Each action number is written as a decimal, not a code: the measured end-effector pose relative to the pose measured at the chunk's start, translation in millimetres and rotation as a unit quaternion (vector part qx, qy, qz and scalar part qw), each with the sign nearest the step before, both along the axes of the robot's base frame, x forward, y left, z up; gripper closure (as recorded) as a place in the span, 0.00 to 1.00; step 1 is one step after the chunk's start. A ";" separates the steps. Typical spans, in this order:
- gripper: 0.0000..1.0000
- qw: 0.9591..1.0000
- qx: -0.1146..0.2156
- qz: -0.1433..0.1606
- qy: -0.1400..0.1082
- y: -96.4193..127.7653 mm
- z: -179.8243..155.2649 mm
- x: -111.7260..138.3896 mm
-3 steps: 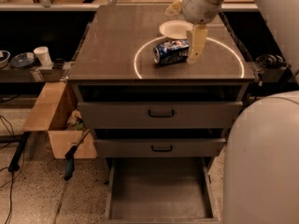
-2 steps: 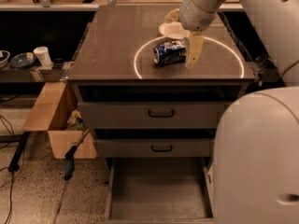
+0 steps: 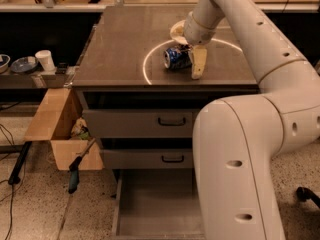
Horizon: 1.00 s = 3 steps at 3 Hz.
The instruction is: Place pepsi can into bottom drawer
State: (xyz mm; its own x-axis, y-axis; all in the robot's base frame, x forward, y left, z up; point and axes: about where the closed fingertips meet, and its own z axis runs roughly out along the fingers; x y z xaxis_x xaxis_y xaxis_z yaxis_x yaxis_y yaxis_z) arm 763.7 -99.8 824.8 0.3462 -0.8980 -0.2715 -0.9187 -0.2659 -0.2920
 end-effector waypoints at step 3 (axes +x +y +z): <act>0.73 1.000 0.000 0.000 0.000 0.0 1.9 0.0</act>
Offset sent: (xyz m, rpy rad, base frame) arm 0.0000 0.0000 0.0018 0.0000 0.0000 0.0000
